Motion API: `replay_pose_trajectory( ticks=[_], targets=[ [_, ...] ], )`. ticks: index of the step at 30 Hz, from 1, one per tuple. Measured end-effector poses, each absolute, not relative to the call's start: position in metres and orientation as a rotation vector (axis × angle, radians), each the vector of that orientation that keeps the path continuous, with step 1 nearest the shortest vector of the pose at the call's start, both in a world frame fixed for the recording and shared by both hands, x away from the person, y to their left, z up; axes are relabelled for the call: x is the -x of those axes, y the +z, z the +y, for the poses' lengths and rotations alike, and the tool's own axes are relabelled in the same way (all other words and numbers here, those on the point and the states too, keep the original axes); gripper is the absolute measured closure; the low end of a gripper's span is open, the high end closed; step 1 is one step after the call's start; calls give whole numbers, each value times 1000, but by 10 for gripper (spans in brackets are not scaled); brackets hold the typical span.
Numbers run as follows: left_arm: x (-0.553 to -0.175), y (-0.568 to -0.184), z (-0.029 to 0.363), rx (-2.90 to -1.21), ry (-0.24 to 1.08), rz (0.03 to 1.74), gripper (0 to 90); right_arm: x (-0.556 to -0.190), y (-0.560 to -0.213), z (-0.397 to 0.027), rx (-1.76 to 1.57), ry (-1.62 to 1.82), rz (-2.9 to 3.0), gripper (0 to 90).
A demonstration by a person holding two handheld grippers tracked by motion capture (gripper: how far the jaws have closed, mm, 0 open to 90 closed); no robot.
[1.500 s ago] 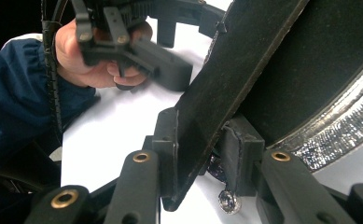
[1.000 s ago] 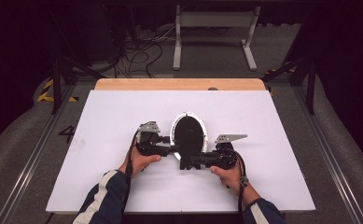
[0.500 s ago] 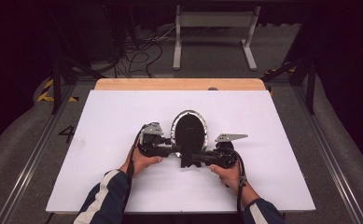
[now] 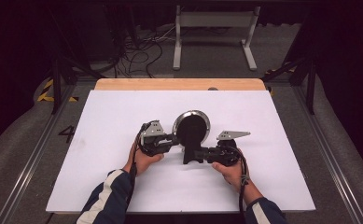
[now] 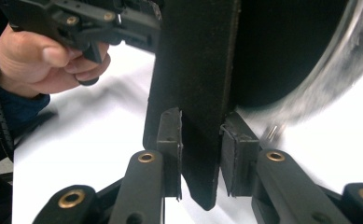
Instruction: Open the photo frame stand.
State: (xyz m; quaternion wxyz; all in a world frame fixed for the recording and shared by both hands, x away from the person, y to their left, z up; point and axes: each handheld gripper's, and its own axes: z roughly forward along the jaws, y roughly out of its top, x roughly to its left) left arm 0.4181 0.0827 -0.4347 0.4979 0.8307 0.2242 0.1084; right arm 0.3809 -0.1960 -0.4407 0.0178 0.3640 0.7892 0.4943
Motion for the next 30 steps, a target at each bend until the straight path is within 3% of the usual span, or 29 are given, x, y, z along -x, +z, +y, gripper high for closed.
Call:
replay_pose_trajectory(
  ticks=[16, 23, 24, 30],
  targets=[
    [-410, -433, 76, -2042, 437, 504, 713, -376, -438, -195, -1119, 1498, 2439, 713],
    [-413, -438, 77, -2035, 337, 496, 702, -375, -440, -194, -1111, 1481, 2448, 721],
    [-414, -440, 75, -2046, 304, 496, 643, -375, -440, -194, -1106, 1476, 2453, 720],
    [-417, -449, 66, -2117, 307, 493, 641, -374, -440, -195, -1099, 1473, 2460, 721]
  ],
)
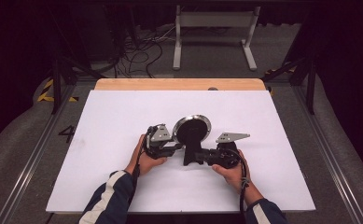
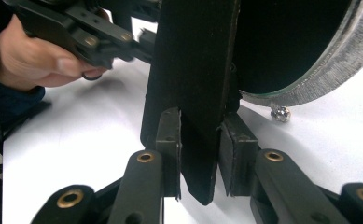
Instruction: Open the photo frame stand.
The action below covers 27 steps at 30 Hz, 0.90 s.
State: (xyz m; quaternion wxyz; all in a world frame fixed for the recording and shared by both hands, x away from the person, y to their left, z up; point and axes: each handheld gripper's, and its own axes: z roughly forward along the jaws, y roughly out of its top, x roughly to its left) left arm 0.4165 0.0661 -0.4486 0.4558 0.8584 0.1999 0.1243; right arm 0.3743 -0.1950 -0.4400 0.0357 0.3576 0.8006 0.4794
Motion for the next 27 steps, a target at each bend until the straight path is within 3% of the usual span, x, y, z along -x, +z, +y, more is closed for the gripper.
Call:
replay_pose_trajectory(
  ticks=[4, 12, 27],
  targets=[
    [-417, -451, 63, -2150, 355, 492, 703, -374, -440, -195, -1087, 1467, 2468, 723],
    [-416, -451, 58, -2156, 463, 517, 691, -373, -438, -196, -1095, 1464, 2457, 718],
    [-424, -453, 56, -2160, 527, 563, 711, -374, -442, -194, -1106, 1429, 2470, 727]
  ],
)
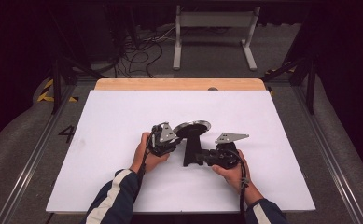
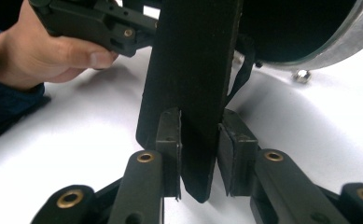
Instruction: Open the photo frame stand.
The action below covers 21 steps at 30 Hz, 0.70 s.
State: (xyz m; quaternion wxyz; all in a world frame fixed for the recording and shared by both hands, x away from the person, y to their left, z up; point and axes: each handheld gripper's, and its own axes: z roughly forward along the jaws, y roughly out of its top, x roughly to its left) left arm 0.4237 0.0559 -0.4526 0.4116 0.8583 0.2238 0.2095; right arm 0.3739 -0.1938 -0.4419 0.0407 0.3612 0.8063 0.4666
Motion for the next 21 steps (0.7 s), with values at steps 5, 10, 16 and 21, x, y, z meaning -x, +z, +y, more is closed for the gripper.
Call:
replay_pose_trajectory(
  ticks=[5, 10, 16, 21],
  targets=[
    [-426, -453, 53, -2177, 546, 584, 707, -371, -445, -188, -1102, 1359, 2490, 762],
    [-427, -453, 53, -2173, 545, 589, 706, -372, -446, -189, -1112, 1373, 2489, 765],
    [-428, -454, 53, -2173, 547, 592, 705, -371, -446, -188, -1108, 1362, 2480, 765],
    [-428, -454, 53, -2172, 545, 592, 704, -370, -446, -187, -1095, 1351, 2477, 764]
  ],
)
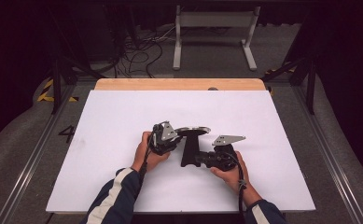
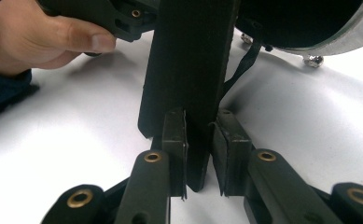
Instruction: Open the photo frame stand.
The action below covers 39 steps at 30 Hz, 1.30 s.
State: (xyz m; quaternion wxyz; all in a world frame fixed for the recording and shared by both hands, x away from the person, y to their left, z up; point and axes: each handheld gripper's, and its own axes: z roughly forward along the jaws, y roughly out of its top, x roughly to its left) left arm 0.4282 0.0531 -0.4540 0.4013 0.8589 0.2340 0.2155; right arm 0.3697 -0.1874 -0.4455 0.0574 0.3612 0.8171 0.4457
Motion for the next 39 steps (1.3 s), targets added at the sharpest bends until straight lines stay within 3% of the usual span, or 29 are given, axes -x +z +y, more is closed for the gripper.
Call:
replay_pose_trajectory(
  ticks=[29, 39],
  targets=[
    [-406, -435, 88, -2166, 495, 507, 592, -361, -439, -188, -1011, 1271, 2435, 786],
    [-391, -427, 105, -2123, 467, 489, 554, -354, -434, -193, -1003, 1284, 2376, 858]
  ],
)
